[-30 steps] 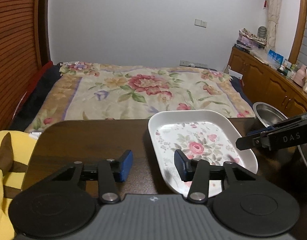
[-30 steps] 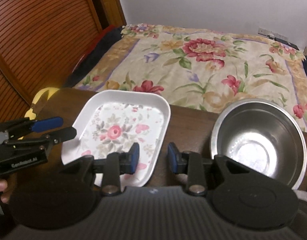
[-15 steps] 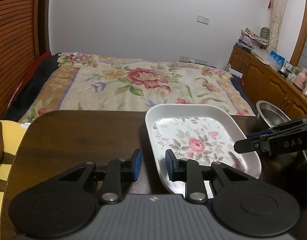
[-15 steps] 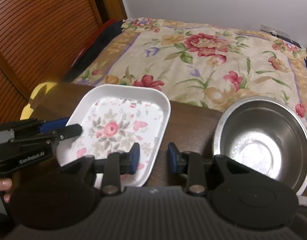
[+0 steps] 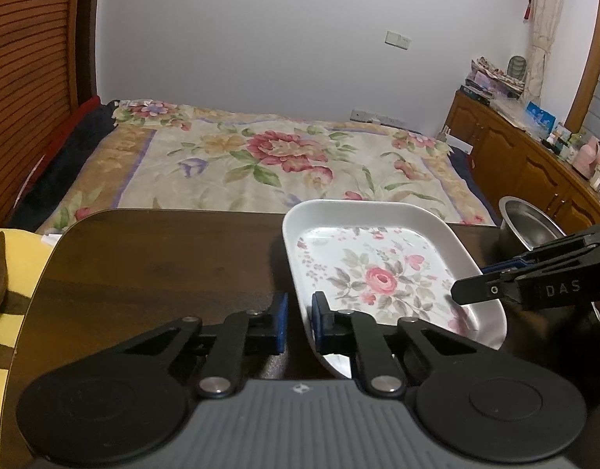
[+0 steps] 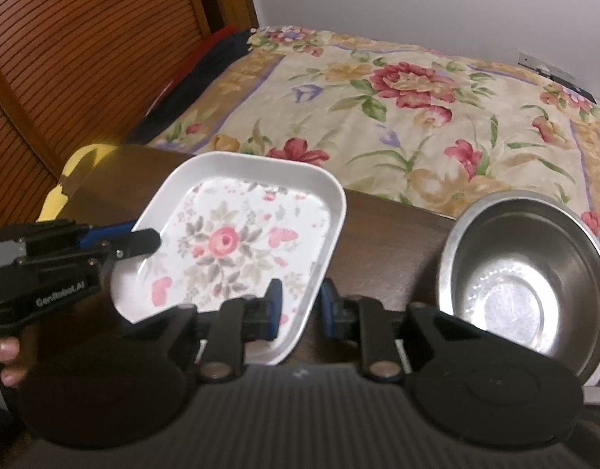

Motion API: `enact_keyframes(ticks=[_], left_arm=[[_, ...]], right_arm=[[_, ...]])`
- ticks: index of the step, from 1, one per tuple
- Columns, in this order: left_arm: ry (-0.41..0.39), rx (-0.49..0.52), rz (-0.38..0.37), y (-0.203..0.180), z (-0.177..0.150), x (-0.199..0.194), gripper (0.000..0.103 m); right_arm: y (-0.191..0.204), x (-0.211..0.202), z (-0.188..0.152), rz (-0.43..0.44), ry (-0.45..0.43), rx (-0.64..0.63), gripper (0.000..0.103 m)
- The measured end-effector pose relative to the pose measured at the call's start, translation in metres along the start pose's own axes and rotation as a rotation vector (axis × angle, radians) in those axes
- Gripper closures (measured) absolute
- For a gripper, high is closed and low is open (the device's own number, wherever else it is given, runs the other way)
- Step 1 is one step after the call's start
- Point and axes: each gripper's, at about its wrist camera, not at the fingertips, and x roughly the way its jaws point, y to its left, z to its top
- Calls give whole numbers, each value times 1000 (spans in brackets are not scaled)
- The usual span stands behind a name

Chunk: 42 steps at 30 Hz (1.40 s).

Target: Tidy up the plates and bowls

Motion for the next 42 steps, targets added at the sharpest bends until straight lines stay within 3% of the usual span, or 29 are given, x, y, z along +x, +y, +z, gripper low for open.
enact_keyframes(ticks=[10, 42], left_arm=[[18, -24, -12, -3, 1, -20, 93], [-153, 61, -5, -59, -16, -168, 93]], right_arm=[[-5, -10, -1, 51, -18, 38, 87], [26, -137, -53, 62, -222, 45, 90]])
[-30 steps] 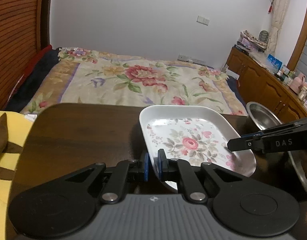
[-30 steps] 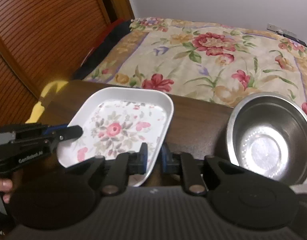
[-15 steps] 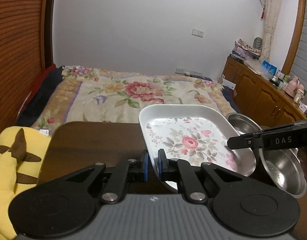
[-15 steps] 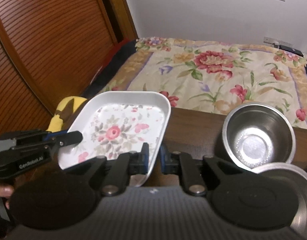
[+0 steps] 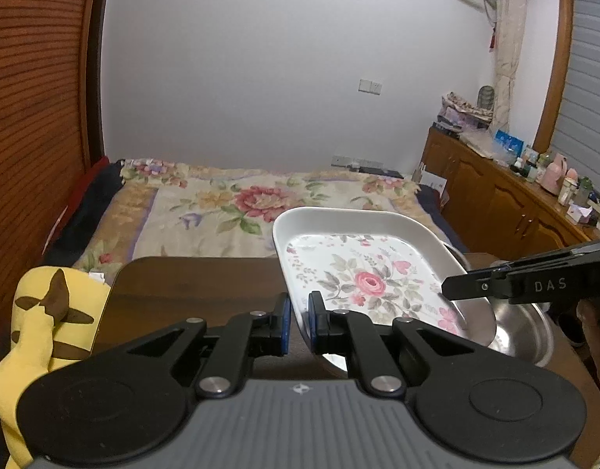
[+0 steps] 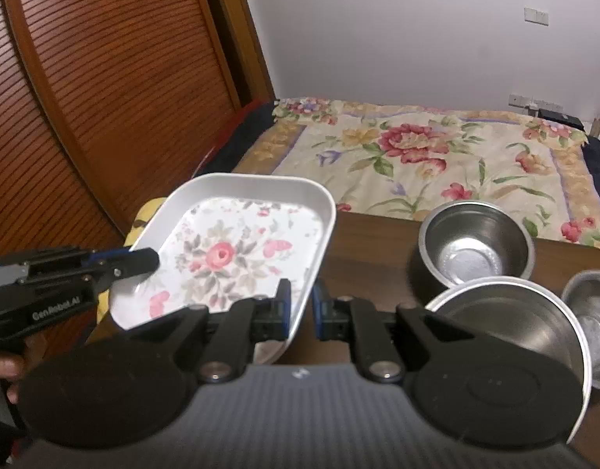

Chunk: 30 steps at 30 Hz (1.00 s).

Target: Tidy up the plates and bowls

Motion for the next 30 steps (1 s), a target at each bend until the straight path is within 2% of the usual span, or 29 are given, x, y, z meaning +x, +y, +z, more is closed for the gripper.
enact_keyframes(ticks=[19, 30], left_arm=[[-3, 27, -40, -31, -39, -50, 92], [19, 4, -71, -39, -60, -60, 92]], right_arm=[[-1, -49, -48, 9, -46, 27, 90], [-8, -59, -76, 29, -46, 53, 90]])
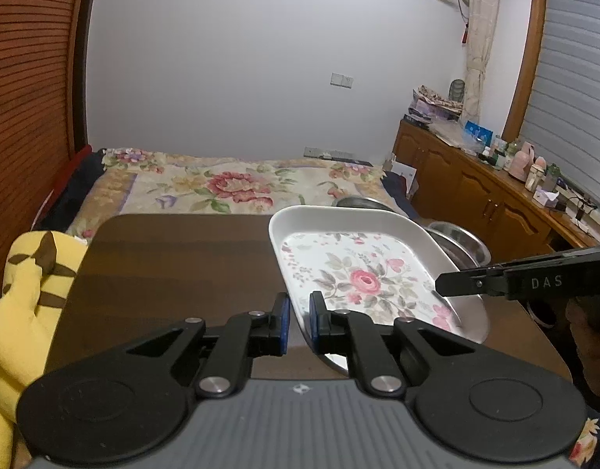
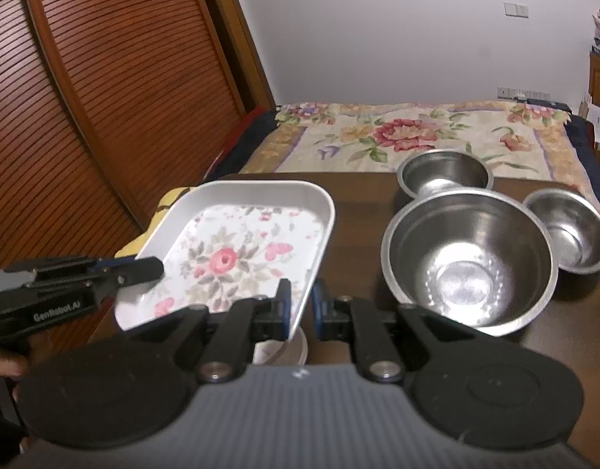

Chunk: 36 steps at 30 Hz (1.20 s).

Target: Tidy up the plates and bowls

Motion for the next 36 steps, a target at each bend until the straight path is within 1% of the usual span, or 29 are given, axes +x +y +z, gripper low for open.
enact_keyframes(ticks=[6, 15, 21, 28, 36], left_arm=[[25, 4, 5, 1, -22, 0, 92], [73, -16, 12, 13, -58, 4, 92], [52, 5, 34, 15, -65, -8, 92], [49, -4, 35, 20, -75, -14, 92], [62, -2, 41, 17, -83, -9, 92]], right_arm=[[1, 0, -17, 18, 11, -2, 90], [5, 14, -47, 28, 66, -6, 90], [11, 14, -58, 43, 72, -7, 90], [17, 10, -69, 51, 61, -17, 90], [16, 12, -76, 48, 45, -10, 89]])
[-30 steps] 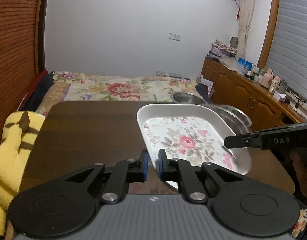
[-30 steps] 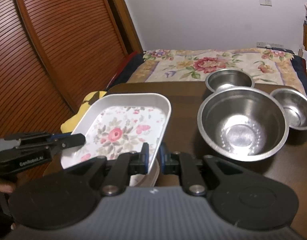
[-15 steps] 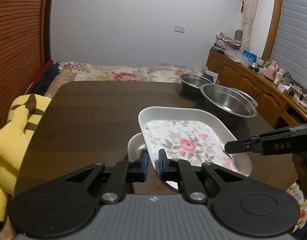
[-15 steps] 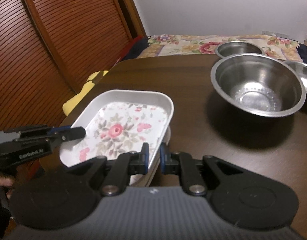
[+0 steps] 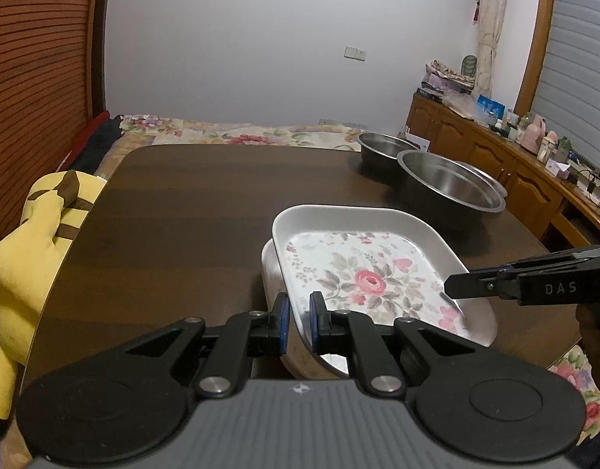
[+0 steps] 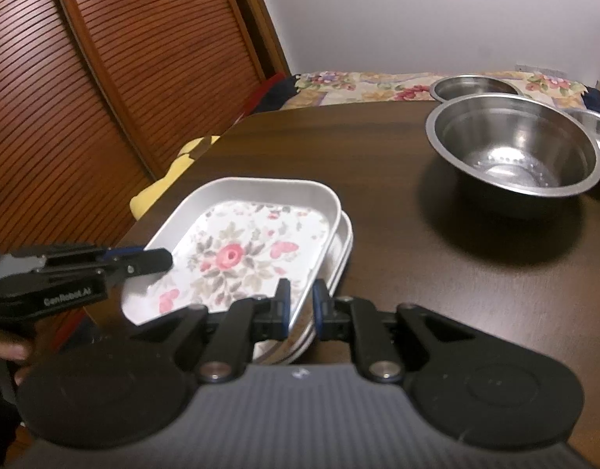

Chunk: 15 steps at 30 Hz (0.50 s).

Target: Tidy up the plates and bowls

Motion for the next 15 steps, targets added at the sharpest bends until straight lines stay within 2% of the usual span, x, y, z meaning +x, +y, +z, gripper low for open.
enact_keyframes(ticks=[15], left_arm=[[-20, 46, 51, -10, -8, 10, 91]], right_arm=[[-1, 9, -15, -14, -104, 28, 89]])
